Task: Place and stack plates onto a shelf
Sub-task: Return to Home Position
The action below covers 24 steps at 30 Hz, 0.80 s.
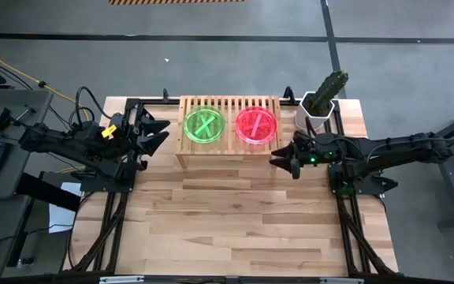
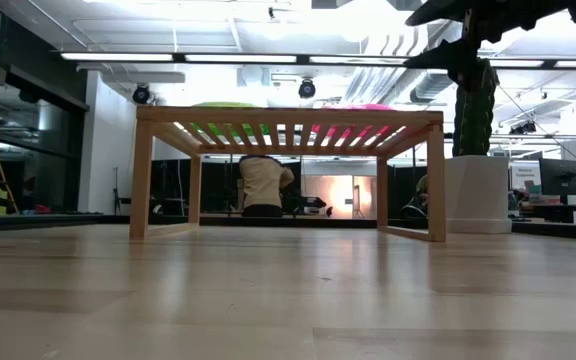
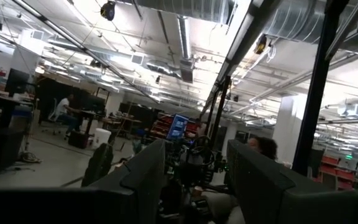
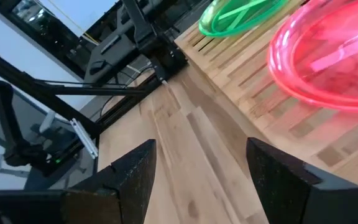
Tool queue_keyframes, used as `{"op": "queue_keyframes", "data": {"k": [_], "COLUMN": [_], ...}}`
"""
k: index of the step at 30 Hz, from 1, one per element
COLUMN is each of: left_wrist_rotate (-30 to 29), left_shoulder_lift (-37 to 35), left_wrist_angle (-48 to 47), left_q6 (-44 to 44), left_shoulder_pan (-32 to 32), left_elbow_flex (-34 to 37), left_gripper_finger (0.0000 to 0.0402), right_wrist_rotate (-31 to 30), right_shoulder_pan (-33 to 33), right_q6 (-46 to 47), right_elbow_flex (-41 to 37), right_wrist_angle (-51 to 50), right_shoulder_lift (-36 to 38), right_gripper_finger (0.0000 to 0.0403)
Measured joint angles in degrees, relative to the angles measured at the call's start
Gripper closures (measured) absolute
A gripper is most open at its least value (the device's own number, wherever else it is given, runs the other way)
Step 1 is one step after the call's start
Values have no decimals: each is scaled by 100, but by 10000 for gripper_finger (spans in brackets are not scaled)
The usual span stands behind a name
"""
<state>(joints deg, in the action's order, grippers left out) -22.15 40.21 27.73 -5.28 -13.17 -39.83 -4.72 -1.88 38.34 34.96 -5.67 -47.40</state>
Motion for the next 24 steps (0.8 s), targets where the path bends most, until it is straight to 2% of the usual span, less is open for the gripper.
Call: {"op": "queue_keyframes", "data": {"k": [7, 16, 24], "left_wrist_rotate": [-60, -232, -436], "left_shoulder_lift": [0, 0, 2], "left_wrist_angle": [-2, -7, -14], "left_q6": [-1, -2, -3], "left_shoulder_pan": [0, 1, 2], "left_elbow_flex": [1, 0, 1], "left_gripper_finger": [239, 239, 239], "right_wrist_rotate": [36, 690, 716], "right_shoulder_pan": [1, 1, 1], "right_q6": [-91, -405, -686], "right_elbow_flex": [0, 0, -294], "right_wrist_angle": [2, -483, -982], "right_shoulder_lift": [0, 58, 709], "right_gripper_finger": [171, 171, 178]}}
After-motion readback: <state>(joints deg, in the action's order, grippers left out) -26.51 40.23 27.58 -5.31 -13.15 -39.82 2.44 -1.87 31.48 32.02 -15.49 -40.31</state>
